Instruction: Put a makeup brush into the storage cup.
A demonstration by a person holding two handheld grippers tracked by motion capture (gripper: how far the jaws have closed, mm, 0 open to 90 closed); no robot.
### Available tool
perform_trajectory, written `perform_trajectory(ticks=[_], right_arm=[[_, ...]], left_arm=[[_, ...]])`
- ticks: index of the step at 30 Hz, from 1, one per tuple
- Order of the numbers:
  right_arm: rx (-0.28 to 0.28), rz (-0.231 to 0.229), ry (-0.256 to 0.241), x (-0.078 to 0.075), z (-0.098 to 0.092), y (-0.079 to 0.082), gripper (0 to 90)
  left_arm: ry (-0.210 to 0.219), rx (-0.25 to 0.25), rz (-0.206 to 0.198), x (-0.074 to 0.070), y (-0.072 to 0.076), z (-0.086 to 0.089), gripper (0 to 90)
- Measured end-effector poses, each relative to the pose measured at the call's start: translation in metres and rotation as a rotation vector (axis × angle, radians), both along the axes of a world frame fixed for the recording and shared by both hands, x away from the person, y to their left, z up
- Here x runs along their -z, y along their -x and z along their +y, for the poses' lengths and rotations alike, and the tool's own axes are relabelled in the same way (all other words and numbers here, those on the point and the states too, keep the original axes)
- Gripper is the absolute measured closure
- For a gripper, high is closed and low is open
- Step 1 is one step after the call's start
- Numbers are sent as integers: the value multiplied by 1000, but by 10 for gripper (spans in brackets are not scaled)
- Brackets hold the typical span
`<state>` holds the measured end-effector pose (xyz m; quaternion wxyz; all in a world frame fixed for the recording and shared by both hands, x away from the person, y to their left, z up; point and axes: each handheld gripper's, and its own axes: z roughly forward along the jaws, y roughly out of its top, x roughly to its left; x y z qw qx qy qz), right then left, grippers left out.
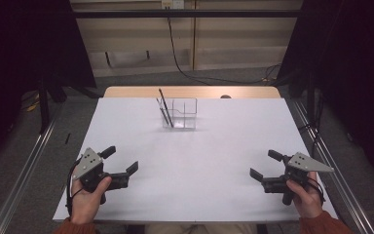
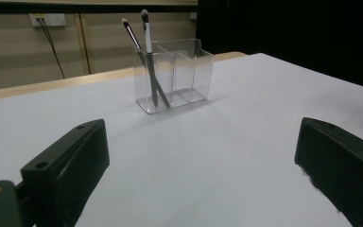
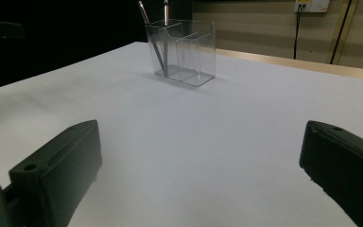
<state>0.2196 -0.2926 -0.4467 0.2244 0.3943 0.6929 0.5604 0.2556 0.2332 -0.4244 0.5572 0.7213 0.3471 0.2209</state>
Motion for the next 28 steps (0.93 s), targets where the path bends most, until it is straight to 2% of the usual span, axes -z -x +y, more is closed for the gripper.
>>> perform_trajectory(ticks=[4,5,9,18,28], right_arm=[[0,-3,4,0,-1,1,0],[0,-6,5,0,-1,1,0],[-3,-8,7,-1,-1,2,0],[-6,-1,7,0,-1,2,0],[-2,-4,8,0,-2,2,0]], left_arm=[[0,8,6,0,6,3,37],[10,4,7,0,7,5,37],[19,-9,-4,2,13,8,37],[15,-37,-21,6,12,14,33],[6,-42,-13,7,10,15,30]])
